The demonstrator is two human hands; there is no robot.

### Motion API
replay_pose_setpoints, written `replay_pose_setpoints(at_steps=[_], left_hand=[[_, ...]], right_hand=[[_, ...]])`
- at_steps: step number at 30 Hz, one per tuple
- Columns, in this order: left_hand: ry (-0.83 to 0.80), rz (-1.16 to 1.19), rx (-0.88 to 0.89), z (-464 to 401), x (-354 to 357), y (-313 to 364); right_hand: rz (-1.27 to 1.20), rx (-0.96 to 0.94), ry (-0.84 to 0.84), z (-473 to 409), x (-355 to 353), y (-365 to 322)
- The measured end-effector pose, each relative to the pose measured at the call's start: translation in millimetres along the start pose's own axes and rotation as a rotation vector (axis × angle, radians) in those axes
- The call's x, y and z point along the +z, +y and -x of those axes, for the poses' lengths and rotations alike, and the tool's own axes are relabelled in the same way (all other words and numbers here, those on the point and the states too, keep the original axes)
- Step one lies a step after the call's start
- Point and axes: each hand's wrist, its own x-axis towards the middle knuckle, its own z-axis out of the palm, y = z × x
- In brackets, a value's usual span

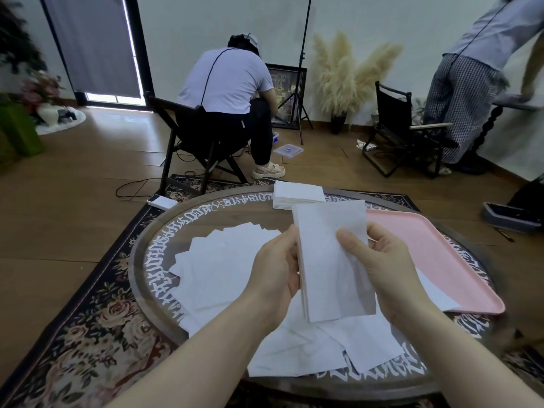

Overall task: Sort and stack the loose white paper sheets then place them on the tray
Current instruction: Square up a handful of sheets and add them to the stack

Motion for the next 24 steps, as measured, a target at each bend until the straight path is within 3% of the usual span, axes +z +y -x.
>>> replay_pose_setpoints(at_steps=[15, 20, 24], left_hand=[[0.019, -0.113, 0.095, -1.5, -2.1, -6.5], [0.137, 0.057, 0.102, -5.8, -7.4, 0.4], [0.296, 0.164, 0.113, -5.9, -13.8, 4.9]], right_hand=[[-0.004, -0.012, -0.003, 6.4, 5.8, -5.7], [0.092, -0.06, 0.084, 4.4, 4.9, -7.4], [0.225, 0.172, -0.189, 5.3, 6.6, -4.5]])
